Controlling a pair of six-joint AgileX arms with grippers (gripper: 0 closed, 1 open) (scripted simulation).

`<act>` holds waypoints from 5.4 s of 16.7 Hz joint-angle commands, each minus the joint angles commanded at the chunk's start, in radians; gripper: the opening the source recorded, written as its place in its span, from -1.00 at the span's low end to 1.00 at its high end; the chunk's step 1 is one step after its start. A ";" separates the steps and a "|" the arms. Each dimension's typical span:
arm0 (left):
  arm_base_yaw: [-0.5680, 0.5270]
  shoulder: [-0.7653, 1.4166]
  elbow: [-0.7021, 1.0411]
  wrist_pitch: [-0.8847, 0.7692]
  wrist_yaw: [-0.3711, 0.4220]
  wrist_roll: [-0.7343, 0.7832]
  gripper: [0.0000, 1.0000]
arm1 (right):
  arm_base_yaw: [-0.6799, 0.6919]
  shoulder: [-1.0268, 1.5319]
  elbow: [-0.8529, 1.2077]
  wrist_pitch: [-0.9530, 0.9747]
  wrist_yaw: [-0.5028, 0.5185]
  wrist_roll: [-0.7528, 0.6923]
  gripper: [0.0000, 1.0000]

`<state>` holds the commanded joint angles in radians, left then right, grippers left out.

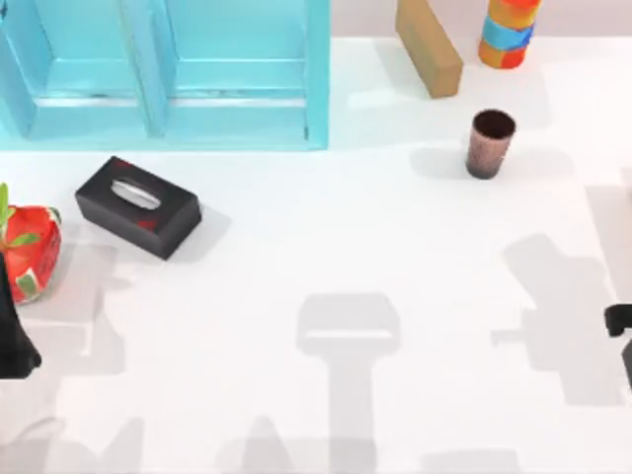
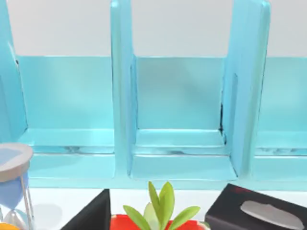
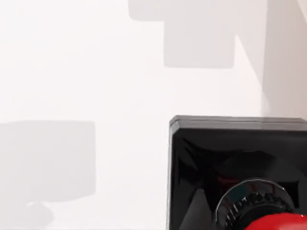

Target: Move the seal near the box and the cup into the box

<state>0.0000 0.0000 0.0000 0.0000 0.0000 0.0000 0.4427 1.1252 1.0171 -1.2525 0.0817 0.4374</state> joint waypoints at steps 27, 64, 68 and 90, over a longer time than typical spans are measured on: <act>0.000 0.000 0.000 0.000 0.000 0.000 1.00 | -0.054 -0.017 -0.293 0.273 -0.008 -0.056 -0.25; 0.000 0.000 0.000 0.000 0.000 0.000 1.00 | -0.063 0.034 0.148 -0.119 -0.009 -0.067 1.00; 0.000 0.000 0.000 0.000 0.000 0.000 1.00 | -0.082 0.225 0.337 -0.142 -0.009 -0.081 1.00; 0.000 0.000 0.000 0.000 0.000 0.000 1.00 | -0.214 1.395 1.532 -0.159 -0.027 -0.193 1.00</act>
<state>0.0000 0.0000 0.0000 0.0000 0.0000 0.0000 0.2288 2.5199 2.5487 -1.4111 0.0550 0.2441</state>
